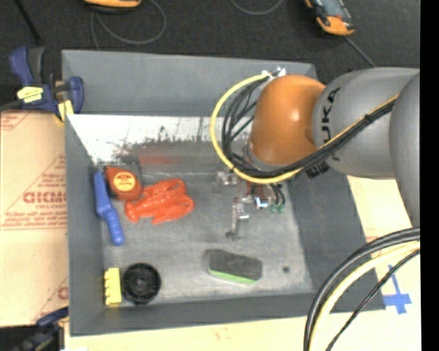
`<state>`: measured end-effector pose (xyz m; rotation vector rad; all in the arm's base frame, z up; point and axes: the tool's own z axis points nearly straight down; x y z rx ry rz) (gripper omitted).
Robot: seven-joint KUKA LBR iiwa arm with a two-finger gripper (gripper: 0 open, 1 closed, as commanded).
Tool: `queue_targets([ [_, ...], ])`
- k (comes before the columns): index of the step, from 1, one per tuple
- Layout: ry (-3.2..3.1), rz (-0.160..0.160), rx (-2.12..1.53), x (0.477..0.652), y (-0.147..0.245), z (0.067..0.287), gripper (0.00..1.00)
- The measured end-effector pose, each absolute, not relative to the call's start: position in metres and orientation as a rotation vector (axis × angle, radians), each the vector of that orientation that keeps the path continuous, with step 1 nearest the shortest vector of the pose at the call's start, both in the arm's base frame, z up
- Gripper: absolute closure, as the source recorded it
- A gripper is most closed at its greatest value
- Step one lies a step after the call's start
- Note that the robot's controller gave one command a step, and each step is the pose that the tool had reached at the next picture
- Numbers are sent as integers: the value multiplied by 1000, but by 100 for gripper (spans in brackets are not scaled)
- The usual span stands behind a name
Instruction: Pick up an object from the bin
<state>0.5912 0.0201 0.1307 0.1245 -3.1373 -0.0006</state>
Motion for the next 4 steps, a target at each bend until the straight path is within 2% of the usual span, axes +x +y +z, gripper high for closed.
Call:
queue_targets([
  [1,-3144,0,197,573,-26,93,0],
  [2,-3128,8,293,539,-46,75,0],
  [3,-3091,0,567,527,-4,72,0],
  [4,-3057,0,725,509,0,70,100],
])
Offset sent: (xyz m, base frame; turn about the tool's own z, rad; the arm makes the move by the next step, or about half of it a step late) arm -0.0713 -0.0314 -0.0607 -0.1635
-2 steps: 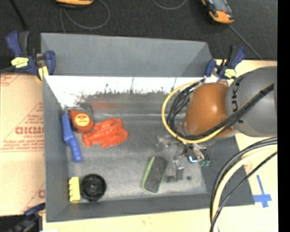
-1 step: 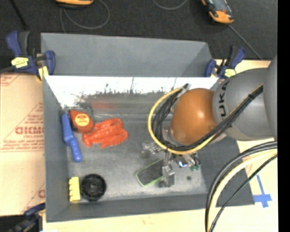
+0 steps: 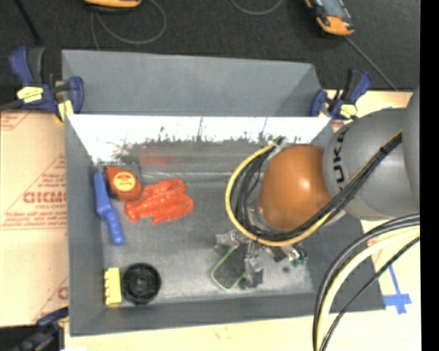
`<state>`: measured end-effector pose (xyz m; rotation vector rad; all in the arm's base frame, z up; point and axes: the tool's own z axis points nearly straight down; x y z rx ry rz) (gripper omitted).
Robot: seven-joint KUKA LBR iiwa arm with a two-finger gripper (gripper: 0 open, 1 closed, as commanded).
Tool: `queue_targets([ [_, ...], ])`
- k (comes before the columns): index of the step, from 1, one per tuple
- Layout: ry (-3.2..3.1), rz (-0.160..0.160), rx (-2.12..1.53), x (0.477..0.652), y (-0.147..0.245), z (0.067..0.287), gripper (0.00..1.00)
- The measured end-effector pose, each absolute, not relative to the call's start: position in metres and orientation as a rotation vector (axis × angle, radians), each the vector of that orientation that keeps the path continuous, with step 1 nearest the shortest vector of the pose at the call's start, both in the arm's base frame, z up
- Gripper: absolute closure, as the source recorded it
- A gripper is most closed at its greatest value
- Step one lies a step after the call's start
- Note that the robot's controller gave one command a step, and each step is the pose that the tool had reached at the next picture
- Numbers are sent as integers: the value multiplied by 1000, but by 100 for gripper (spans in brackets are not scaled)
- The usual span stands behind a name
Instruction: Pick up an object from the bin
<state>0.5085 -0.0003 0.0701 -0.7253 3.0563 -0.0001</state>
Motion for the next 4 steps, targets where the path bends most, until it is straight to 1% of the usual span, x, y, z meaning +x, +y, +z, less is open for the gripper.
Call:
queue_targets([
  [1,3056,0,-725,509,0,70,100],
  [2,3065,2,-720,497,7,117,100],
  [3,3044,-4,-725,500,19,141,100],
  [4,3050,-2,-731,511,0,318,100],
])
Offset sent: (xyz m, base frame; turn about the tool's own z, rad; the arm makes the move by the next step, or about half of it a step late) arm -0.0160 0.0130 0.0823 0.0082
